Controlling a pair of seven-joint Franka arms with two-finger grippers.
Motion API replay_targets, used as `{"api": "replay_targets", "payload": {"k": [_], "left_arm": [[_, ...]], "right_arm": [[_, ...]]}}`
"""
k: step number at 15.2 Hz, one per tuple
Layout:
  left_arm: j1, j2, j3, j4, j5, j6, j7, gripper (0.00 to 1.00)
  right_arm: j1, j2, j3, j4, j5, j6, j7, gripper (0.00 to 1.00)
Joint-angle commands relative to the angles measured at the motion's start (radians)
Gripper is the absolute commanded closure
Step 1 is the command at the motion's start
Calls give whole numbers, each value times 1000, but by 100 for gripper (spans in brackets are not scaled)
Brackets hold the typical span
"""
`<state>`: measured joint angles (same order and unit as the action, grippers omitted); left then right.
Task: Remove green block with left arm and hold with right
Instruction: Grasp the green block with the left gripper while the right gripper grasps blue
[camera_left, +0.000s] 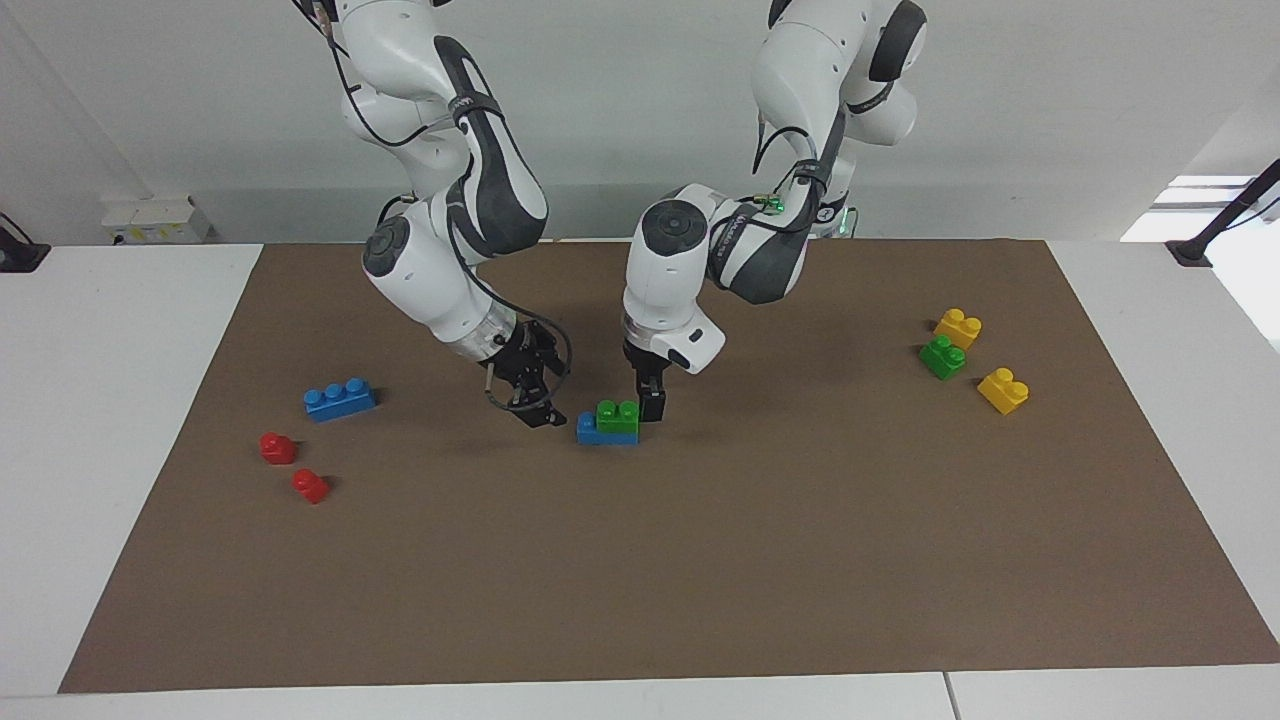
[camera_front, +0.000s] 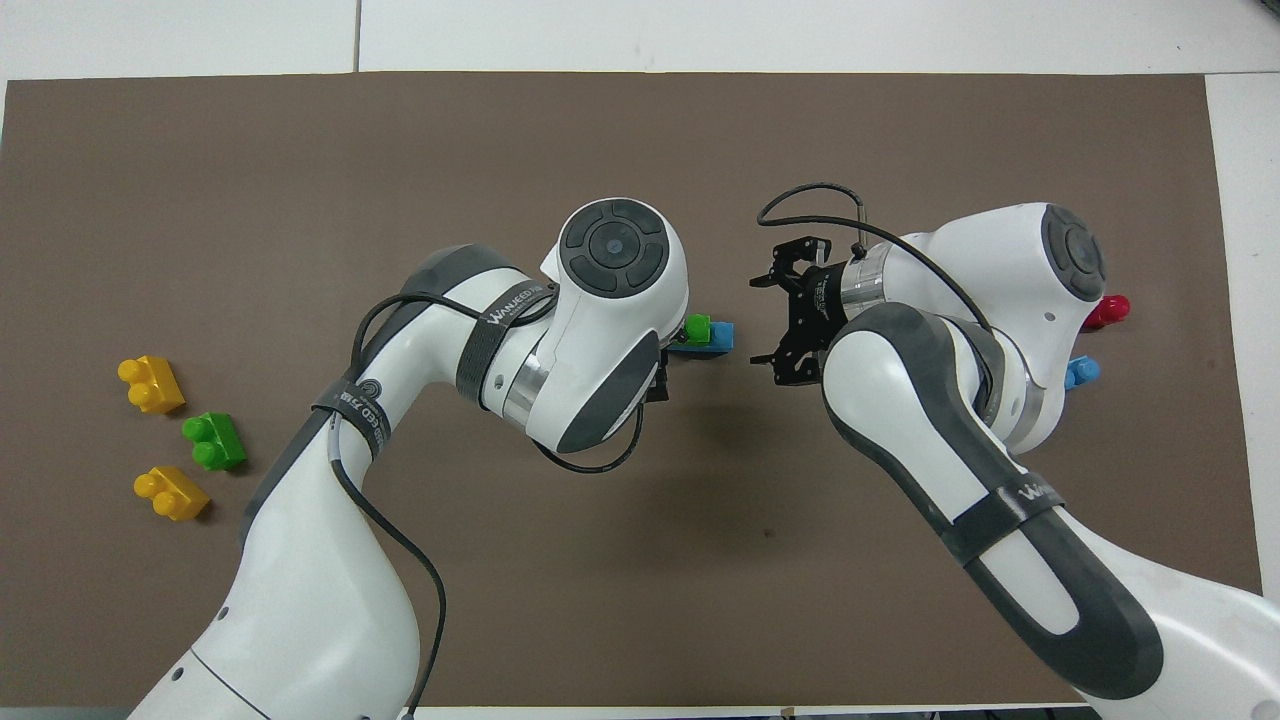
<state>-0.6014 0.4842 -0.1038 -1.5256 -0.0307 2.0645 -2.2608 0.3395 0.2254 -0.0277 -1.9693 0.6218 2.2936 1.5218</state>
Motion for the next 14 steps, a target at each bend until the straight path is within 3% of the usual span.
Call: {"api": "replay_targets", "payload": {"k": [1, 14], "left_arm": [[-34, 25, 16, 30, 24, 32, -39, 0], [-37, 39, 23, 15, 49, 95, -72, 0]], "right_arm": [[18, 29, -3, -11, 27, 66, 5, 7], [88, 129, -1, -11, 55, 208, 1, 6]]}}
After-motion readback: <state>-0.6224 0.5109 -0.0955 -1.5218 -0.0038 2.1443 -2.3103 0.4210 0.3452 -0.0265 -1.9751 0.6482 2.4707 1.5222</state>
